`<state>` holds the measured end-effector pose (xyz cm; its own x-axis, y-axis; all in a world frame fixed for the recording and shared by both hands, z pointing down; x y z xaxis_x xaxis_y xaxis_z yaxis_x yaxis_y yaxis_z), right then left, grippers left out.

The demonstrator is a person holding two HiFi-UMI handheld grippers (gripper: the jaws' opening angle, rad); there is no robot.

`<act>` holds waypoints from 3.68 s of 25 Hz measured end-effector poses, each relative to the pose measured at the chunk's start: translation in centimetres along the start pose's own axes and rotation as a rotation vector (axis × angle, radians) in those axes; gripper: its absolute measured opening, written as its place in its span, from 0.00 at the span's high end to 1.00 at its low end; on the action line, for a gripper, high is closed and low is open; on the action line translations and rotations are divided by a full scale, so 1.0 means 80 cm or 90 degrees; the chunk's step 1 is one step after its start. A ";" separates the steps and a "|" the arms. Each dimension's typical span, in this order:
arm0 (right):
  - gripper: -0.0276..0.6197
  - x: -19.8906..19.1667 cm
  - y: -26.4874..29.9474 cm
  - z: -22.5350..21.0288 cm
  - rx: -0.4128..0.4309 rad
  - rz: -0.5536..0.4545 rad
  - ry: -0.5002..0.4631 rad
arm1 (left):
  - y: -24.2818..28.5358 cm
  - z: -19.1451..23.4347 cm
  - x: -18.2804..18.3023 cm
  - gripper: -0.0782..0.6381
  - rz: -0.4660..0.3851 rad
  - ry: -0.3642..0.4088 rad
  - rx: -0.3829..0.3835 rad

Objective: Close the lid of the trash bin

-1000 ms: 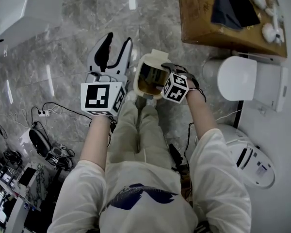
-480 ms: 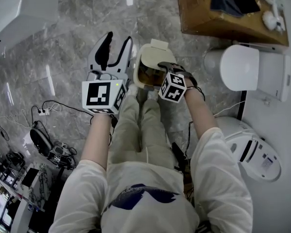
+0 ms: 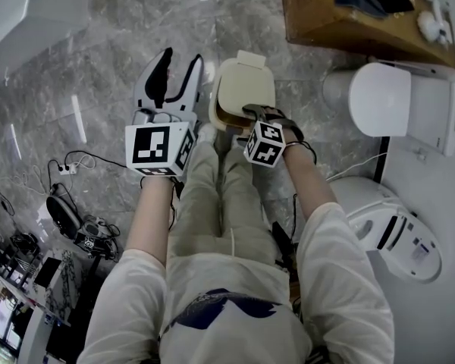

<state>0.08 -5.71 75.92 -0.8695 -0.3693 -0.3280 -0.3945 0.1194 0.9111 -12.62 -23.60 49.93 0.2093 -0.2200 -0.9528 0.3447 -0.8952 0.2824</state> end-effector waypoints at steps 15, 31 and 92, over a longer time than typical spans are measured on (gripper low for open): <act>0.35 -0.036 0.077 0.038 0.048 0.036 0.006 | 0.013 -0.001 -0.049 0.63 0.023 0.006 -0.003; 0.36 -0.060 0.139 0.050 0.060 0.070 0.013 | 0.018 0.002 -0.093 0.62 0.042 0.001 -0.006; 0.49 0.130 -0.602 0.060 -0.570 -0.806 0.524 | -0.186 -0.043 0.319 0.61 -0.204 0.111 -0.077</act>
<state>8.61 -10.83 27.46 0.2910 -0.1871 -0.9383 -0.1327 -0.9791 0.1541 -9.24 -14.51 21.83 0.2225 0.1421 -0.9645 0.5206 -0.8538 -0.0057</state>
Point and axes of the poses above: the fingertips, and each gripper's own axes: y forward along the fingers, z to its left, x out of its top, the point moved 1 cm from there along -y, backward along the fingers, and after that the axes turned 14 degrees about y, right-handed, at the moved point
